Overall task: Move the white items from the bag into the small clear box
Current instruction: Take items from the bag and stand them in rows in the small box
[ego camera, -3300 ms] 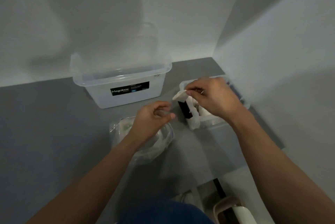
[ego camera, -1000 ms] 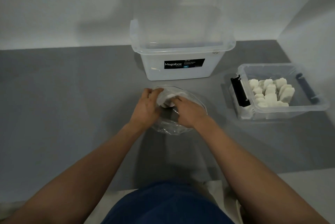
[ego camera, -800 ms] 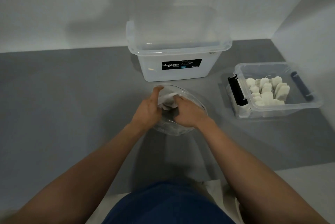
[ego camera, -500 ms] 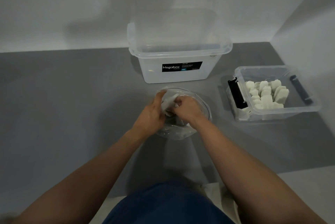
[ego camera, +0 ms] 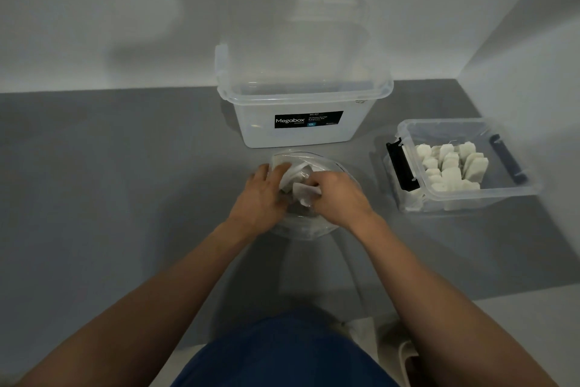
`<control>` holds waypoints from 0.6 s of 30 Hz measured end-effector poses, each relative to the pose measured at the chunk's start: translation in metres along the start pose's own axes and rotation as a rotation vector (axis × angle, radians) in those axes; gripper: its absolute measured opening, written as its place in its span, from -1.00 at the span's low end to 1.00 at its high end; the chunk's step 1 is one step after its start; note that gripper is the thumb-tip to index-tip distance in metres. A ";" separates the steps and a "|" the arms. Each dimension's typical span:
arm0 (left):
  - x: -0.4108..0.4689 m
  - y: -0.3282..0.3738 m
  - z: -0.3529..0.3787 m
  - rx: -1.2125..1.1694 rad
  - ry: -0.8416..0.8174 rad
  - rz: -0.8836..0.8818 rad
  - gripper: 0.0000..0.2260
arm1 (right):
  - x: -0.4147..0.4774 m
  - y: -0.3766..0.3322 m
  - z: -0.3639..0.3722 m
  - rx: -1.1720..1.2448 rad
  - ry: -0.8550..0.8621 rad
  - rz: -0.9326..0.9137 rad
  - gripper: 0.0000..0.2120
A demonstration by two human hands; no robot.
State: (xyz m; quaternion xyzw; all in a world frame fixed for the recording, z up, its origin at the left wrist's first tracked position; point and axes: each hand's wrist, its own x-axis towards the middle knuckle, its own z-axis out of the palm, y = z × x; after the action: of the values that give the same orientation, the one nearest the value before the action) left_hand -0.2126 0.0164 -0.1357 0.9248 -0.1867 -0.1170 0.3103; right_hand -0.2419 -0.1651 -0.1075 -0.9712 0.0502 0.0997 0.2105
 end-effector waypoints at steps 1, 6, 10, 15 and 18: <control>-0.001 0.000 -0.003 -0.011 -0.016 0.004 -0.38 | -0.005 0.003 -0.006 0.091 0.022 0.029 -0.79; -0.021 0.003 -0.017 -0.110 0.234 0.174 -0.69 | -0.029 0.011 -0.031 0.671 0.134 0.141 -0.88; -0.037 0.040 -0.026 -0.506 0.324 0.135 -0.65 | -0.042 0.001 -0.046 1.130 0.160 0.111 -0.81; -0.027 0.082 -0.027 -1.075 -0.022 -0.044 -0.69 | -0.053 -0.015 -0.052 1.272 0.196 0.050 -0.73; -0.021 0.092 -0.026 -1.187 -0.045 -0.084 -0.72 | -0.060 -0.013 -0.056 1.109 0.241 0.014 -0.73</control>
State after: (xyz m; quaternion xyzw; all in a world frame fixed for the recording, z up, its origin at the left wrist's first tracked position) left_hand -0.2479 -0.0292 -0.0565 0.5973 -0.0591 -0.2330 0.7652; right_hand -0.2885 -0.1732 -0.0396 -0.7194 0.1254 -0.0517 0.6812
